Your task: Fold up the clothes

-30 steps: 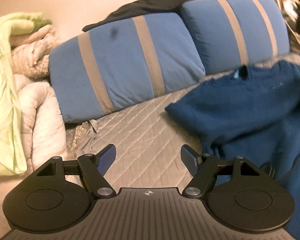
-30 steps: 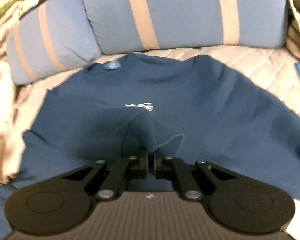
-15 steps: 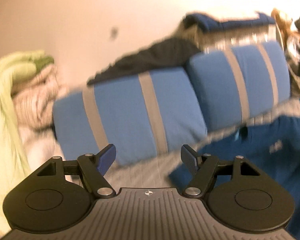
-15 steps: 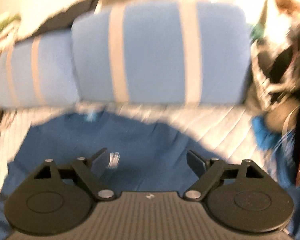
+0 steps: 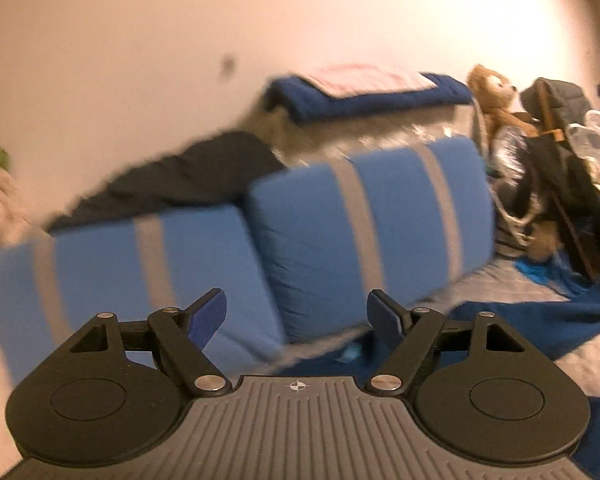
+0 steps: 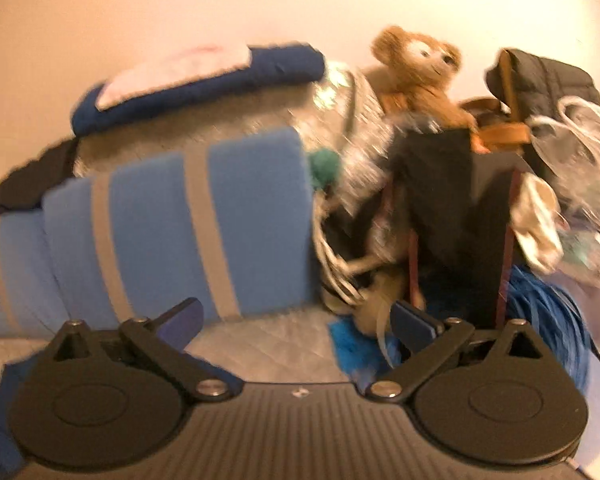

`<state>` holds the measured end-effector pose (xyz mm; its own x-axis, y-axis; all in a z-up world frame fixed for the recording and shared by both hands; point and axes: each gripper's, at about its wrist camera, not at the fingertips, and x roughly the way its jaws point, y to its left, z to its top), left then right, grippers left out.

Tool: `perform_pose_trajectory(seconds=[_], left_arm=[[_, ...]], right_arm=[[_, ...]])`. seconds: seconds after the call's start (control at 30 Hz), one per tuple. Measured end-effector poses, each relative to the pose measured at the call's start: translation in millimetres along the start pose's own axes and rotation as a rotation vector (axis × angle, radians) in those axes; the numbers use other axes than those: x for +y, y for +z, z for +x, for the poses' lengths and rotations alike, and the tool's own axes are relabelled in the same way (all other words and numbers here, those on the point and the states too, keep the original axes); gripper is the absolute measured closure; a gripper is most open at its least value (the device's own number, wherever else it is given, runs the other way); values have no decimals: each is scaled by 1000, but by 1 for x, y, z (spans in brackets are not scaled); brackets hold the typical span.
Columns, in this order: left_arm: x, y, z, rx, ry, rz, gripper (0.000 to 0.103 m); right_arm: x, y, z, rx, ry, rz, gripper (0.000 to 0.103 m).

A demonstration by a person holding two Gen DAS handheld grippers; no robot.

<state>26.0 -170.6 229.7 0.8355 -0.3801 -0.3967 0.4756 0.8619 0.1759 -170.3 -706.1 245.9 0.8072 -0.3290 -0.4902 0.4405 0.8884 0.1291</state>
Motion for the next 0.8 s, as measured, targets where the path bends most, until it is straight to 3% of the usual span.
perform_pose_trajectory(seconds=[0.27,0.5,0.67,0.8], left_arm=[[-66,-48,69,110,-147,-63,26],[-103,-106,95,178,-231,-88,26],[-107,-136,93,219,-199,-27,26],[-107,-132,84,159,-182,18,26]], right_arm=[[-48,-72,1,114,-77,72,0],[-86,-112,-8,155,-171,99,0],[-119,-133,-9,160,-232,174,0],[-144,-152,-3,147,-262,280,1]])
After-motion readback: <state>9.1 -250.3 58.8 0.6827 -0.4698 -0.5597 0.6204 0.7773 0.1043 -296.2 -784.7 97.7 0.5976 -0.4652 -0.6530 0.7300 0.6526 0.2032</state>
